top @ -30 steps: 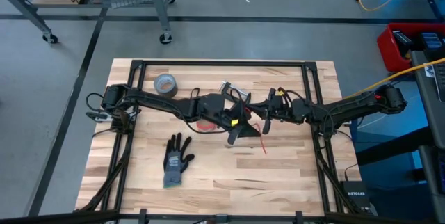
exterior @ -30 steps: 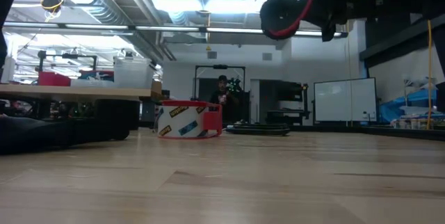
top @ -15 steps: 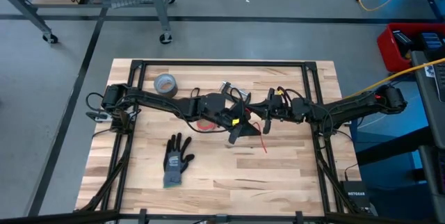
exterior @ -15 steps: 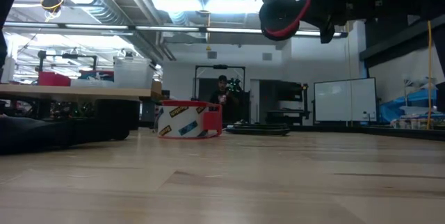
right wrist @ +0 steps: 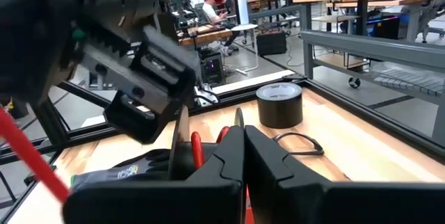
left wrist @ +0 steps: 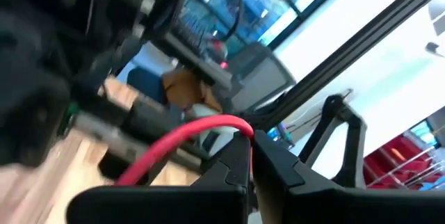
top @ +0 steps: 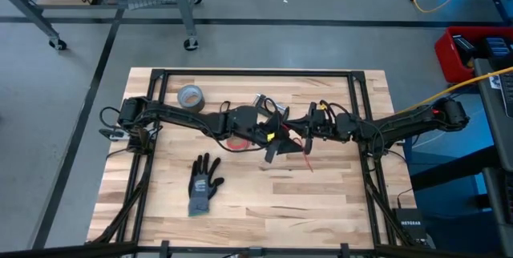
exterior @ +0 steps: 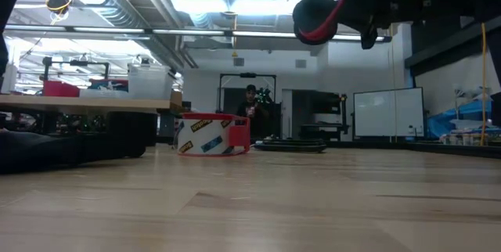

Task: Coil cords
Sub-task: Coil the red wire onto the spool

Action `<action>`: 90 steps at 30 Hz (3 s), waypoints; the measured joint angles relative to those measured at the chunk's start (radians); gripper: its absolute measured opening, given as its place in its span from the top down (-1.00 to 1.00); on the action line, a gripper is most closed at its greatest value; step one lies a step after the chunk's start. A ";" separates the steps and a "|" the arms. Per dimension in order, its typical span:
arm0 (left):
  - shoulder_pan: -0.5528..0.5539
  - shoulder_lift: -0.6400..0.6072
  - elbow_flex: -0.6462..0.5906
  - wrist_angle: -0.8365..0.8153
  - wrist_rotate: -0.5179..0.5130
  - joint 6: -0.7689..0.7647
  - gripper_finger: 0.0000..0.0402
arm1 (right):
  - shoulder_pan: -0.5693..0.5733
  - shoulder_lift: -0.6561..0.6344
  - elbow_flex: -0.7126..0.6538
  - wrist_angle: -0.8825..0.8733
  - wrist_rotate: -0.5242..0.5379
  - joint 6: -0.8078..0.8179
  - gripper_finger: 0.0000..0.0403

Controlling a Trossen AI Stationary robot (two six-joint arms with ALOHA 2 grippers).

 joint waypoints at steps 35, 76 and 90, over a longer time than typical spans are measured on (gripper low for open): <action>-0.048 0.125 0.082 0.096 -0.027 -0.004 1.00 | -0.001 0.000 0.001 0.022 -0.007 0.017 0.97; -0.113 0.139 0.137 -0.185 -0.109 0.340 1.00 | -0.001 0.000 0.001 0.101 -0.059 0.048 0.97; -0.111 0.172 0.142 0.049 -0.110 0.315 1.00 | 0.000 0.023 0.001 0.080 -0.033 0.049 0.97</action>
